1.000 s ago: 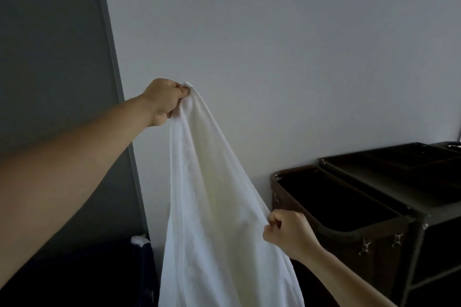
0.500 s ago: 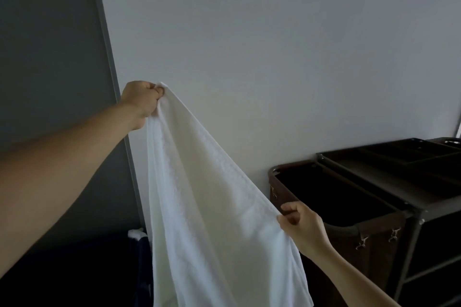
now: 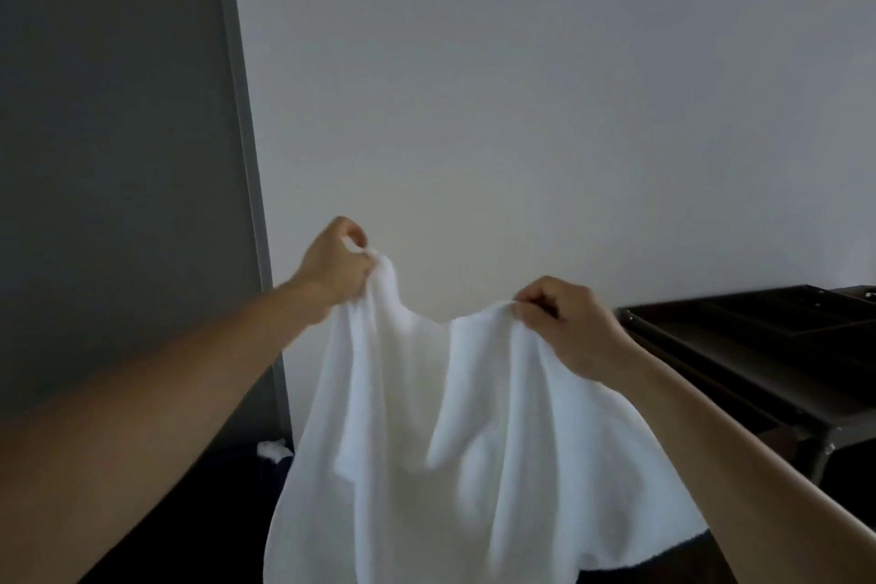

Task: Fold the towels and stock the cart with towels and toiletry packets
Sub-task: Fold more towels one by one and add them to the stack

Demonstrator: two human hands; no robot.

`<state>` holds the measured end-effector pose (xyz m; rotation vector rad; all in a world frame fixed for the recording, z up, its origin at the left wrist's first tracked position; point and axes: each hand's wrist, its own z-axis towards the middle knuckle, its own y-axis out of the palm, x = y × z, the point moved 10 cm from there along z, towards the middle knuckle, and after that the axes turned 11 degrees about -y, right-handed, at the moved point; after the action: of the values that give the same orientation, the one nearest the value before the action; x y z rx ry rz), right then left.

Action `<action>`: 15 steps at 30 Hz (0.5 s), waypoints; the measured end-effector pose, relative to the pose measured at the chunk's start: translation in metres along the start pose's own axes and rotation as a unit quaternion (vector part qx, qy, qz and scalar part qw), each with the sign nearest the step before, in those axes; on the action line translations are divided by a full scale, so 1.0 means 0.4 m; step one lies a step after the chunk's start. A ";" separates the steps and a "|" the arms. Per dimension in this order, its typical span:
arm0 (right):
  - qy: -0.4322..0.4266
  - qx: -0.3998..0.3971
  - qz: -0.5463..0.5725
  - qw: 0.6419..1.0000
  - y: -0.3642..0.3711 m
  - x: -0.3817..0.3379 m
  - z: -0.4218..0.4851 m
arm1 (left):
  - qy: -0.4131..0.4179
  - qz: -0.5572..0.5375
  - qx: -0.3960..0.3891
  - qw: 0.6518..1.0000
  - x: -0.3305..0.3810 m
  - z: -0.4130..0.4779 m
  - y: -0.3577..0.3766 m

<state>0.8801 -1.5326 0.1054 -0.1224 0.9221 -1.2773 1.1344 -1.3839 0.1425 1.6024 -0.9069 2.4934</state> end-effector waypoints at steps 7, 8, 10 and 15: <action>-0.077 -0.127 -0.108 0.983 0.121 -0.112 0.040 | 0.055 -0.032 -0.230 0.971 0.038 -0.192 0.193; -0.077 -0.123 -0.107 0.984 0.120 -0.114 0.041 | 0.059 -0.031 -0.274 0.959 0.037 -0.214 0.210; -0.073 -0.119 -0.101 0.985 0.117 -0.113 0.039 | 0.063 -0.004 -0.333 0.941 0.025 -0.245 0.231; -0.045 -0.074 -0.033 0.996 0.097 -0.083 0.023 | 0.180 0.162 -0.250 0.938 0.051 -0.241 0.228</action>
<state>0.9156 -1.4948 0.1072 -0.3269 0.9412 -1.2541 1.0153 -1.4175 0.0904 0.8643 -1.6693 2.3368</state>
